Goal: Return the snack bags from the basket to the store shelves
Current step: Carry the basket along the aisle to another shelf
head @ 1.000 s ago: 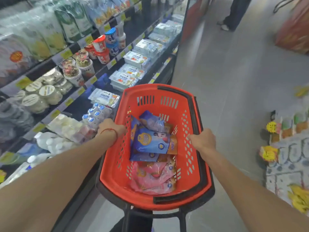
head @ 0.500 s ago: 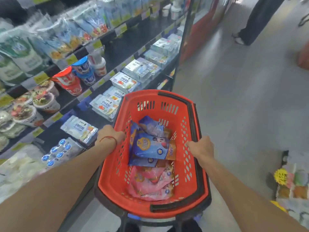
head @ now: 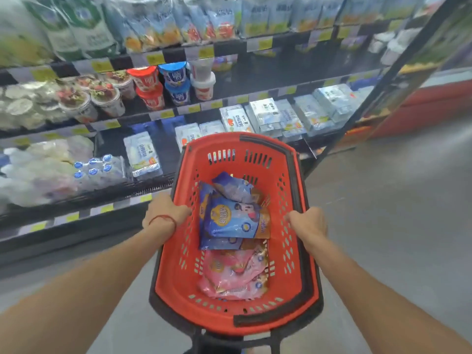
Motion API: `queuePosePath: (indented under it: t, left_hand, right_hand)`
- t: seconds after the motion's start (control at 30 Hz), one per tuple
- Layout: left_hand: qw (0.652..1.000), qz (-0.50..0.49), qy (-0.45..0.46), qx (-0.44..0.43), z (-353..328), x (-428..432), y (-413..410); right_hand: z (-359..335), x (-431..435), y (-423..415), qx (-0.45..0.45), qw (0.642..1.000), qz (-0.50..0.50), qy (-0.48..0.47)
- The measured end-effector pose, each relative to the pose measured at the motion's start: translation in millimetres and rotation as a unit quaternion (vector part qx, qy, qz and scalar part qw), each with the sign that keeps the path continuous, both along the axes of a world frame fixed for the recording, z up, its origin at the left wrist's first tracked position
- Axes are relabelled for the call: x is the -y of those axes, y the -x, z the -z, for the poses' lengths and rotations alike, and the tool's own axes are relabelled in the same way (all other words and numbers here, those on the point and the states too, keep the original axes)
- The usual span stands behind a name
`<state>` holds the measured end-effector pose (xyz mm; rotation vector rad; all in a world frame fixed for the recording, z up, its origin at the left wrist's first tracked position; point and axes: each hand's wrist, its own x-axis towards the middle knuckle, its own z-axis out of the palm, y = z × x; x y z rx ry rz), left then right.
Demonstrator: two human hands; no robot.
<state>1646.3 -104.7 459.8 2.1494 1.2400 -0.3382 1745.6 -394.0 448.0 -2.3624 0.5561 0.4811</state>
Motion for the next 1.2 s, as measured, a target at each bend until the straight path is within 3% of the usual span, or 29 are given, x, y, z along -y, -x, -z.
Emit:
queuePosePath:
  t: [0.27,0.4,0.63,0.97,1.2]
  left_hand:
    - [0.994,-0.083,-0.032,-0.057,55.4,41.5,-12.7]
    - [0.99,-0.126,-0.042,-0.047,76.8,59.0,-17.1]
    - [0.969,-0.221,-0.042,-0.101,126.7,96.5,9.2]
    - [0.945,-0.308,-0.01,-0.112,263.1,119.9,68.1]
    - [0.943,-0.313,0.014,-0.111,384.2,107.0,98.0]
  right_hand:
    - [67.7,2.8,-67.7,-0.067,0.996,-0.054,-0.004]
    - [97.1,5.6,-86.7,-0.087,0.992,-0.094,-0.01]
    - [145.9,18.4,-104.6,-0.141,0.963,-0.23,0.024]
    - [256.4,27.0,-69.5,-0.167,0.915,-0.352,0.1]
    - [373.9,8.3,-38.5,-0.195,0.9,-0.36,0.15]
